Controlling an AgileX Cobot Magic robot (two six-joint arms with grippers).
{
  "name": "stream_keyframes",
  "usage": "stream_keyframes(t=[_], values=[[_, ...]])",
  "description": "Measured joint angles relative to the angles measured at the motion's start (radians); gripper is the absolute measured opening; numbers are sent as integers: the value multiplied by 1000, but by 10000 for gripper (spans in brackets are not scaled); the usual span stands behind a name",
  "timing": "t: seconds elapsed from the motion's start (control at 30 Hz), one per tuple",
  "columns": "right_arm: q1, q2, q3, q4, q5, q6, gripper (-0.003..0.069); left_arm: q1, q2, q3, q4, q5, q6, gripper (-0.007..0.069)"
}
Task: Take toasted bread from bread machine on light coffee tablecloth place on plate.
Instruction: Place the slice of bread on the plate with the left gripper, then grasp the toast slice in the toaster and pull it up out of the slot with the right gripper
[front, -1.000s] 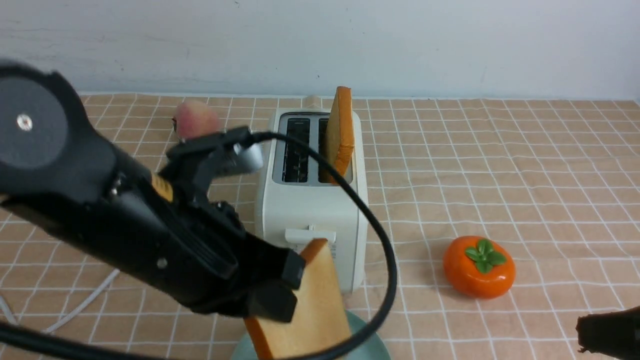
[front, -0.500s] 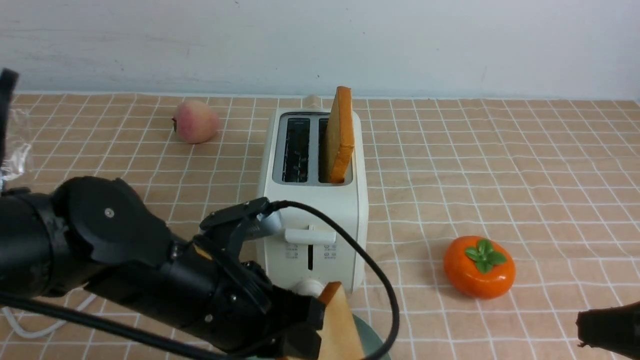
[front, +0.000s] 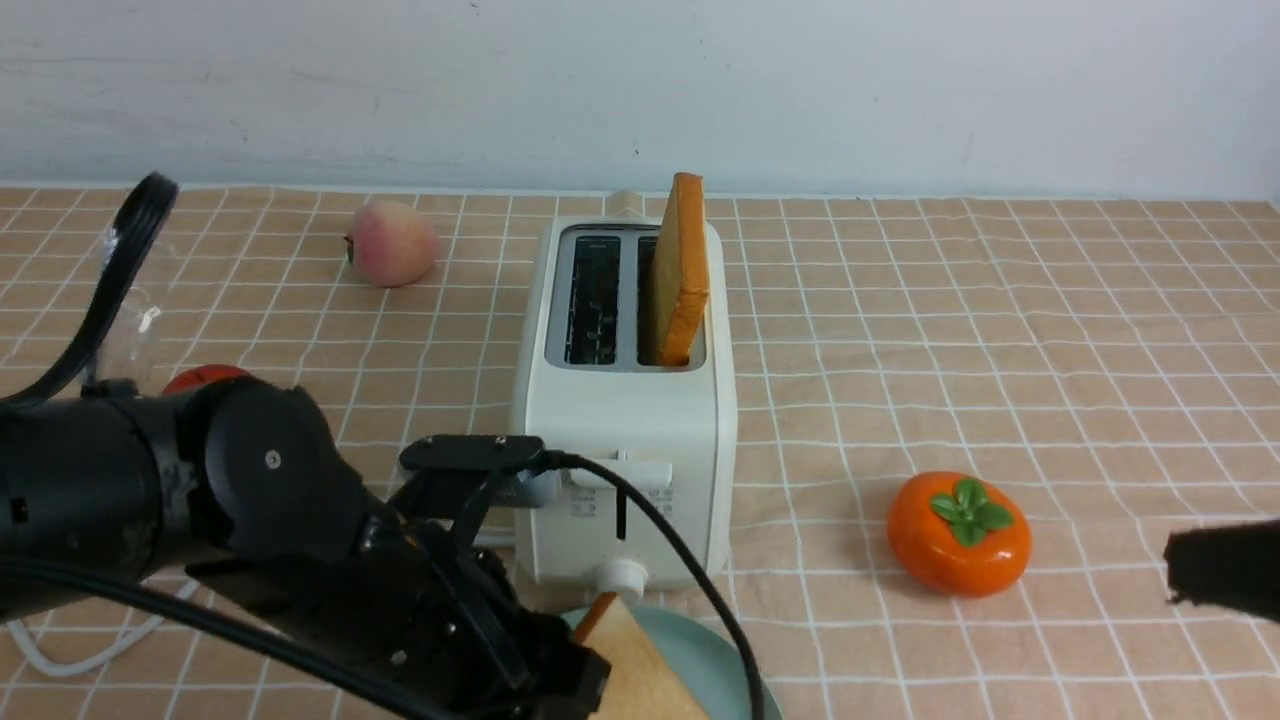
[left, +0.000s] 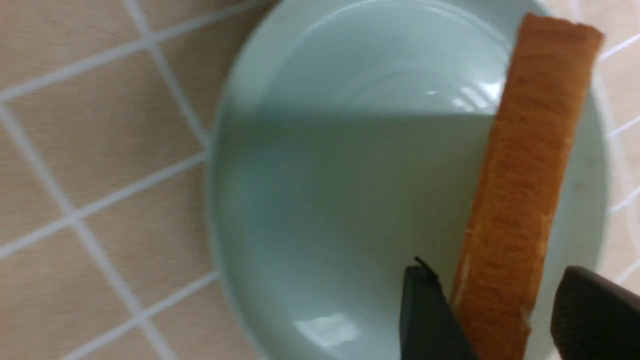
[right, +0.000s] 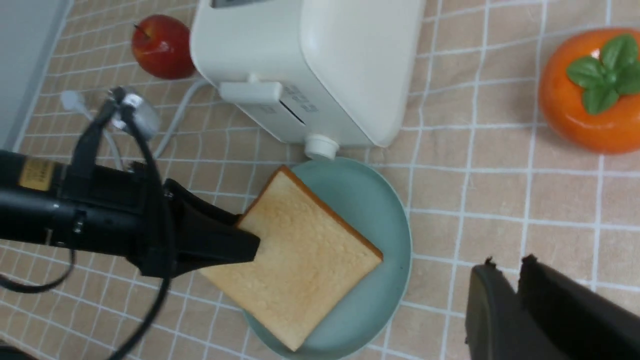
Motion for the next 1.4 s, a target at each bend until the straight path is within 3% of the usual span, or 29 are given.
stream_keyframes(t=[0.17, 0.47, 0.6, 0.8, 0.87, 0.97, 1.1, 1.27, 1.4], values=[[0, 98, -161, 0, 102, -1, 85, 0, -32, 0, 220, 1, -150, 240], [17, 297, -370, 17, 227, -1, 85, 0, -60, -1, 436, 42, -347, 83], [118, 368, -433, -24, 220, 19, 85, 0, -132, -1, 571, 113, -454, -14], [309, 491, -495, -231, 121, 180, 94, 0, -373, -1, 716, 204, -647, -14], [388, 584, -564, -334, 88, 257, 129, 0, -539, 4, 729, 227, -697, -14], [435, 661, -642, -393, 84, 292, 185, 0, -669, 25, 730, 228, -727, -14], [478, 809, -800, -473, 52, 317, 353, 0, -897, 100, 733, 211, -760, -14], [479, 955, -909, -490, -34, 367, 531, 0, -1067, 199, 733, 241, -764, -14], [480, 1036, -936, -472, -118, 369, 599, 0, -1168, 272, 719, 298, -767, -14]])
